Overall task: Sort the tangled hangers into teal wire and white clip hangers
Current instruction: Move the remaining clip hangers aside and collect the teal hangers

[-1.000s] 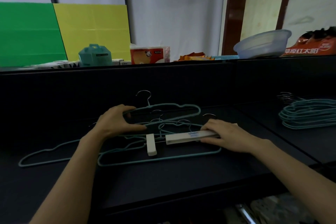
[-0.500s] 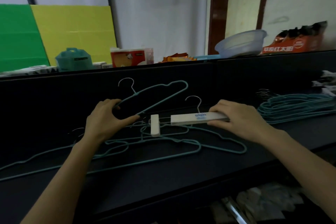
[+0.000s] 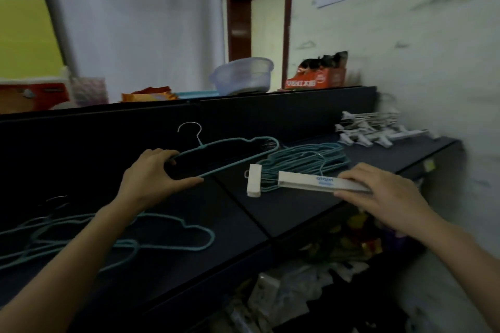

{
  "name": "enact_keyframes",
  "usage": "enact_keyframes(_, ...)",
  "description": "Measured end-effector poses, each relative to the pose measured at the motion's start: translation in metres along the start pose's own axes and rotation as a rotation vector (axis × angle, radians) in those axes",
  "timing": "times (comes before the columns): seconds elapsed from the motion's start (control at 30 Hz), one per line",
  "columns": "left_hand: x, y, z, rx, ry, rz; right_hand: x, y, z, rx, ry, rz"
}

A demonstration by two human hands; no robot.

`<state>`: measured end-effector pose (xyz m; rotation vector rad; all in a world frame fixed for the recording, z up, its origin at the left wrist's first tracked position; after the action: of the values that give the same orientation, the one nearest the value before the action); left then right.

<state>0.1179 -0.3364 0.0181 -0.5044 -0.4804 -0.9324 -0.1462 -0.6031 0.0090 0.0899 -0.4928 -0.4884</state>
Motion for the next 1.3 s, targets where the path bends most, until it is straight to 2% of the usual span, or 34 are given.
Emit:
enact_keyframes(0.2, 0.038, -0.075, -0.062, -0.054, 0.009, -0.001, -0.008, -0.099, 0.017, -0.071, 0.012, -0.079)
enact_keyframes(0.33, 0.060, -0.111, -0.096, -0.050, 0.031, -0.014, -0.010, -0.149, 0.022, -0.022, -0.010, -0.127)
enact_keyframes(0.67, 0.129, -0.148, -0.150, 0.010, 0.082, -0.005, 0.027, -0.219, 0.012, 0.018, -0.014, -0.189)
enact_keyframes(0.87, 0.162, -0.140, -0.176, -0.017, 0.236, 0.060, 0.087, -0.241, -0.006, 0.035, 0.010, -0.145)
enact_keyframes(1.1, 0.181, -0.139, -0.194, -0.021, 0.522, 0.081, 0.149, -0.255, -0.027, 0.058, 0.026, -0.041)
enact_keyframes(1.17, 0.190, -0.153, -0.195, 0.069, 0.486, 0.005, 0.162, -0.263, -0.031, 0.066, 0.036, -0.038)
enact_keyframes(1.3, 0.219, -0.197, -0.198, 0.240, 0.305, -0.158, 0.187, -0.283, -0.036, 0.032, 0.028, 0.005)
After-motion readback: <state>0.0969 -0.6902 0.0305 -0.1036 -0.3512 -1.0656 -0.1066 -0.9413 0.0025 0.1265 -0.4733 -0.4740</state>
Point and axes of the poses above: each hand's wrist, its own x-axis towards the middle knuckle, its own z-axis out of the back of the hand, y = z × x, the point moved 4 cm from there along x, towards the middle knuckle, and after that the axes turned 9 degrees about -z, right-handed, at the moved point
